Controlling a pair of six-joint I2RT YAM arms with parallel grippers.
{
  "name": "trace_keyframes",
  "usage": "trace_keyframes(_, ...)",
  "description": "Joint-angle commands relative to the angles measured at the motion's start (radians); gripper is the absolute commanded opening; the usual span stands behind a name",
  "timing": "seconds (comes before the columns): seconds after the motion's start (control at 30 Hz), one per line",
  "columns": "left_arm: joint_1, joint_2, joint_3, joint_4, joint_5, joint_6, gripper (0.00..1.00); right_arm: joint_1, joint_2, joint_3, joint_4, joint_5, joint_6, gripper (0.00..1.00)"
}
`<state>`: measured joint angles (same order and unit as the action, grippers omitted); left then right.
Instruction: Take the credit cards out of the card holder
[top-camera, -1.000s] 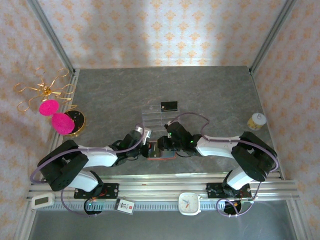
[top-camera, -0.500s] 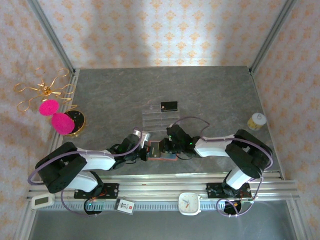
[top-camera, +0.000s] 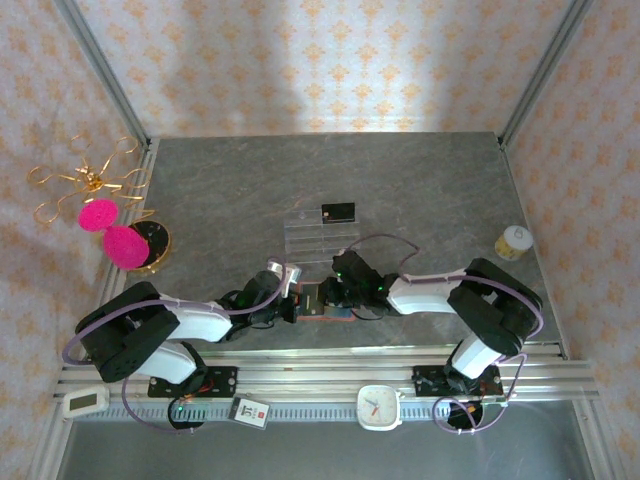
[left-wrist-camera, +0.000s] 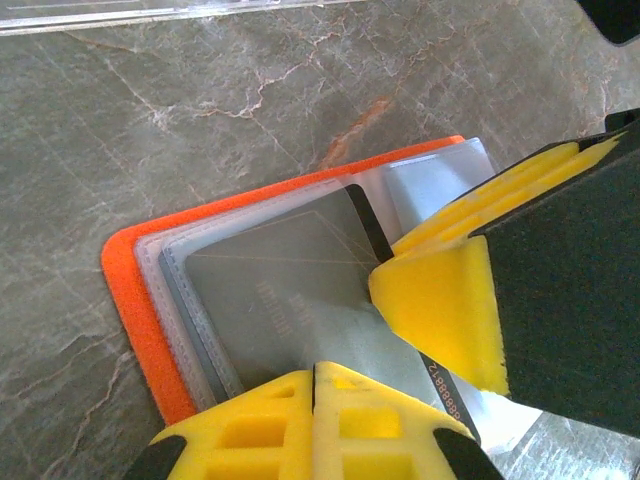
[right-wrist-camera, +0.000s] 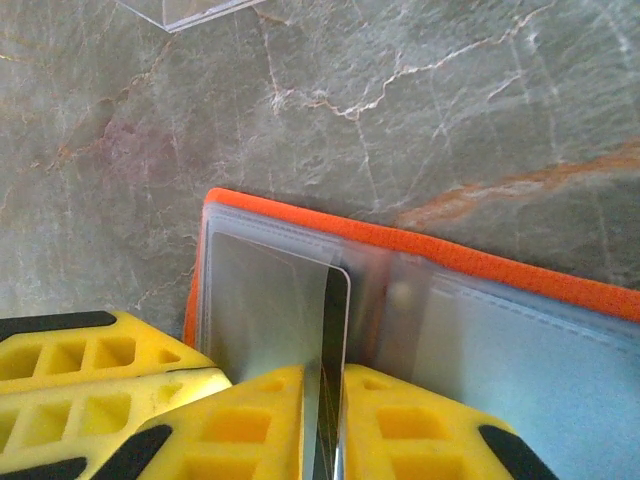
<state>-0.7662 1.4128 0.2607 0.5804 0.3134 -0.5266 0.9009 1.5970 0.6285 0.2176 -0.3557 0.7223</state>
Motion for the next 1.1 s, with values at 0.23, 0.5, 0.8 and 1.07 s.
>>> trace_keyframes(0.23,-0.013,0.034,-0.015,-0.014,0.024,-0.018,0.00,0.009,-0.046,-0.052,0.004,0.036,0.008,0.04)
trace_keyframes(0.5,-0.014,0.034,-0.011,-0.016,0.028,-0.019,0.00,0.009,-0.061,-0.066,0.015,0.041,0.016,0.07)
trace_keyframes(0.8,-0.013,0.038,-0.011,-0.011,0.032,-0.021,0.00,0.009,-0.084,-0.077,0.021,0.039,0.019,0.10)
trace_keyframes(1.07,-0.011,0.040,-0.010,-0.008,0.034,-0.021,0.00,0.008,-0.103,-0.092,0.020,0.048,0.026,0.01)
